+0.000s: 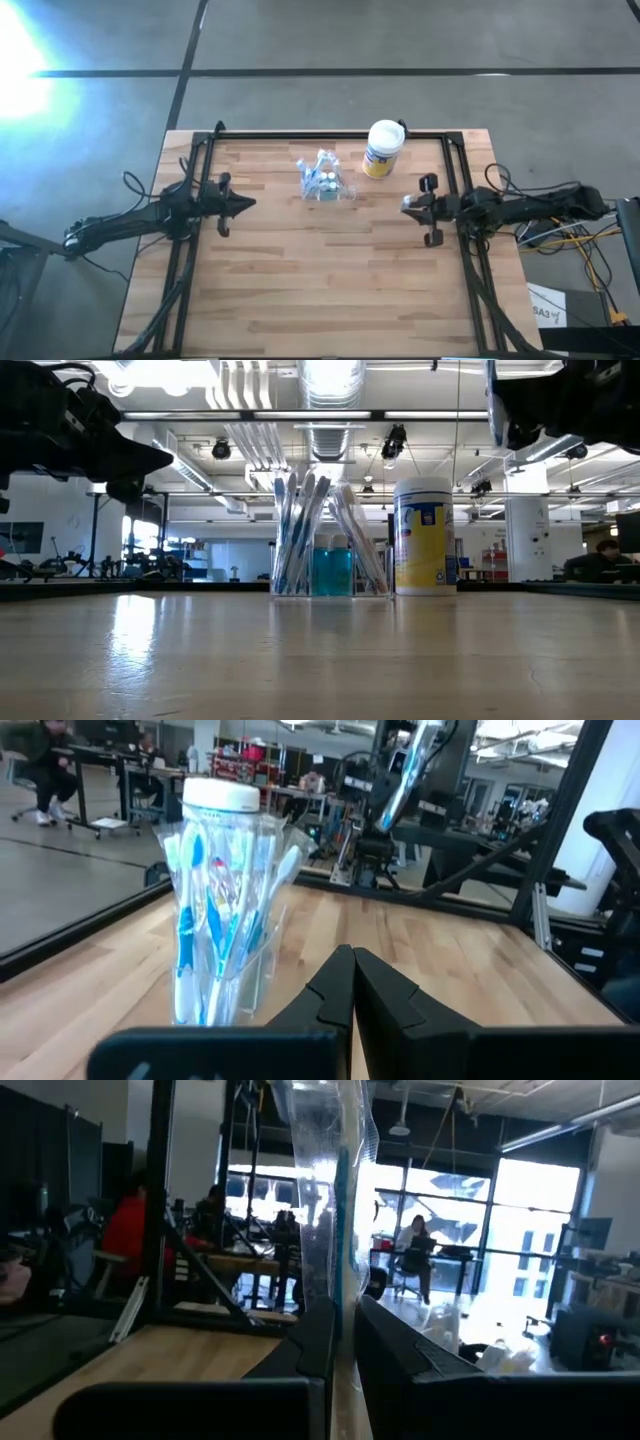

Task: Pick & Place toothbrushing station
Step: Put the blue toothbrush into the transparent organizer

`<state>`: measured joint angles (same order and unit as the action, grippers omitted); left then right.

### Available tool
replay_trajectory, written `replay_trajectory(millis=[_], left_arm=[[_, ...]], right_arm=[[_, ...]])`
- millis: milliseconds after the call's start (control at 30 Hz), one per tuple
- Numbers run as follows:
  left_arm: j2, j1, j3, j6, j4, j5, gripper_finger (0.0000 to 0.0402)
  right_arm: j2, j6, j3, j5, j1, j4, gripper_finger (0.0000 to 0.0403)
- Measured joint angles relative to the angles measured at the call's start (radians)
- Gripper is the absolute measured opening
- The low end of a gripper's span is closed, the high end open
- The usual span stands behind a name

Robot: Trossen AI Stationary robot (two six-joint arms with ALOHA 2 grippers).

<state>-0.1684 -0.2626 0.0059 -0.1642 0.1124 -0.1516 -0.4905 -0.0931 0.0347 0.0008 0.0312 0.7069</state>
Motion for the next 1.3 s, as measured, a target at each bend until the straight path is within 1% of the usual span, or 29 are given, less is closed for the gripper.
replay_trajectory(millis=[133,400,467,567,633,733,800,933,1033,1133,1233,1300], left_arm=[[0.000,0.000,0.000,0.008,0.022,-0.001,0.0010],[0.000,0.000,0.000,0.068,0.044,-0.004,0.0010],[-0.001,0.000,0.000,0.086,0.079,0.046,0.0010],[-0.022,0.000,0.013,0.058,0.100,0.138,0.0010],[-0.060,0.000,0.045,0.058,0.118,0.132,0.0010],[-0.140,0.005,0.090,0.058,0.191,0.072,0.0010],[-0.214,0.013,0.126,0.058,0.264,0.052,0.0013],[-0.377,0.039,0.219,0.093,0.367,0.032,0.0037],[-0.506,0.068,0.306,0.160,0.387,0.014,0.0070],[-0.625,0.098,0.405,0.230,0.393,-0.020,0.0116],[-0.749,0.113,0.507,0.235,0.377,-0.019,0.0162],[-0.823,0.117,0.579,0.226,0.385,-0.028,0.0186]], right_arm=[[-0.005,0.016,-0.007,-0.044,-0.025,-0.001,0.0023],[-0.011,0.028,-0.019,-0.054,-0.026,0.000,0.0024],[-0.011,0.028,-0.019,-0.054,-0.026,0.001,0.0024],[-0.011,0.018,-0.007,-0.054,-0.026,0.008,0.0024],[-0.017,0.022,0.007,-0.054,-0.026,0.008,0.0024],[-0.043,0.035,0.020,-0.054,-0.025,-0.002,0.0024],[-0.071,0.034,0.030,-0.055,-0.025,-0.010,0.0024],[-0.133,0.033,0.065,-0.054,-0.025,-0.005,0.0024],[-0.186,0.030,0.094,-0.054,-0.025,-0.008,0.0024],[-0.242,0.032,0.127,-0.054,-0.025,-0.004,0.0024],[-0.299,0.034,0.150,-0.054,-0.025,0.033,0.0024],[-0.334,0.033,0.162,-0.053,-0.025,0.071,0.0024]])
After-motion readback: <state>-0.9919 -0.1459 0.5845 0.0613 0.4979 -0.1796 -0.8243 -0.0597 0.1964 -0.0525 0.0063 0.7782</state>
